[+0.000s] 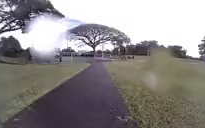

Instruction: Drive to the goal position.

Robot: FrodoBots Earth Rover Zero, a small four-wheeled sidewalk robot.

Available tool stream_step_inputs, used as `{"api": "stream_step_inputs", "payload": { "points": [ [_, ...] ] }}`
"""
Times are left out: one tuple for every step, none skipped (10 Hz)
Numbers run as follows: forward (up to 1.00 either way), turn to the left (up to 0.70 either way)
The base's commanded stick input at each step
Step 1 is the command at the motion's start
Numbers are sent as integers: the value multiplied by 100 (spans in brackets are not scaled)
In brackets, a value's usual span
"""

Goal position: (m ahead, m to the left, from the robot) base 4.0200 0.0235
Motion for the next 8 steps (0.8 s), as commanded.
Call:
{"api": "stream_step_inputs", "payload": {
  "points": [
    [85, 0],
    [85, 0],
    [85, 0],
    [85, 0],
    [85, 0],
    [85, 0],
    [85, 0],
    [85, 0]
  ]
}}
